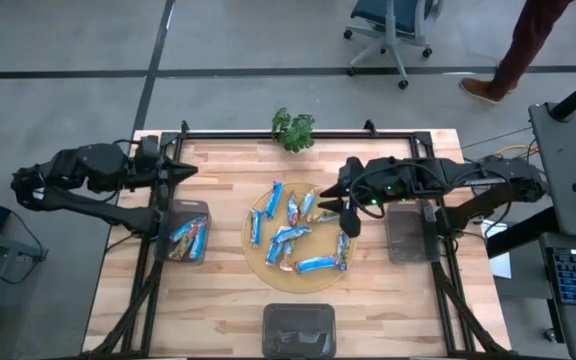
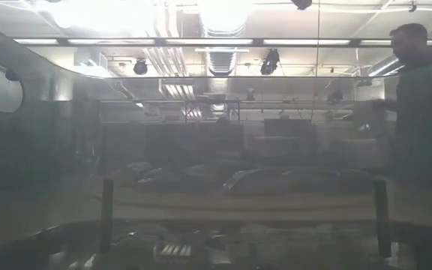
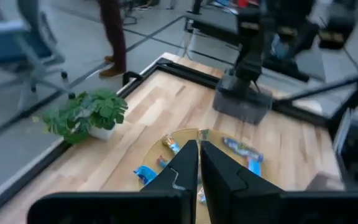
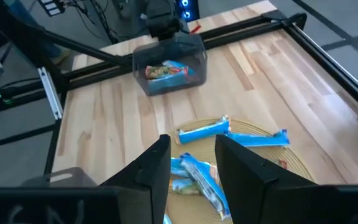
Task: Pick and place Granola Bars by type
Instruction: Put the top red granola bar into the top left bin
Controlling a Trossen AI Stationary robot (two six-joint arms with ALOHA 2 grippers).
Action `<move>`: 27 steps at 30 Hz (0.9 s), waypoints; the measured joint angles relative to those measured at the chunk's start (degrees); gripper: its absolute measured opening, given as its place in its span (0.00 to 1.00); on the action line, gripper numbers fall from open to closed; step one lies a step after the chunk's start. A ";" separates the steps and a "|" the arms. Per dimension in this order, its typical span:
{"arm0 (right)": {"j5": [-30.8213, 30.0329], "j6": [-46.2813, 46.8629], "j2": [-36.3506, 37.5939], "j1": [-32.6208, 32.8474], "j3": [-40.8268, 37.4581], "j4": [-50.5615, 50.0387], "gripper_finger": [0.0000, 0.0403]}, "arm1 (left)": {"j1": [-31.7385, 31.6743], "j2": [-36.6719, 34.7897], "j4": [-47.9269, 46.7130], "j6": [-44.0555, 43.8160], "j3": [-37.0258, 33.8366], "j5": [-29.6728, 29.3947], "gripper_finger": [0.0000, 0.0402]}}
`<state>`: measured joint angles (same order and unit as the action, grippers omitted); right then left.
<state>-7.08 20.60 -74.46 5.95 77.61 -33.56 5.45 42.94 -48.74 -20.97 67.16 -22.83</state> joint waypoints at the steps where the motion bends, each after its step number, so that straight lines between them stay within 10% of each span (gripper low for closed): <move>1: -0.01 0.02 0.53 0.05 -0.45 -0.12 0.29 | -0.02 0.82 0.77 -1.25 0.00 -0.22 0.01; 18: -0.62 -0.86 15.68 0.05 -11.37 -0.48 0.29 | -0.42 14.42 11.60 2.07 1.43 1.44 0.31; 27: -2.16 1.41 28.00 0.05 -23.26 -0.42 0.19 | -1.29 19.43 12.99 5.06 3.74 0.92 0.28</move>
<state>-9.25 22.02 -46.46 6.00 54.34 -33.98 4.16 62.37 -35.76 -15.90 70.89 -21.91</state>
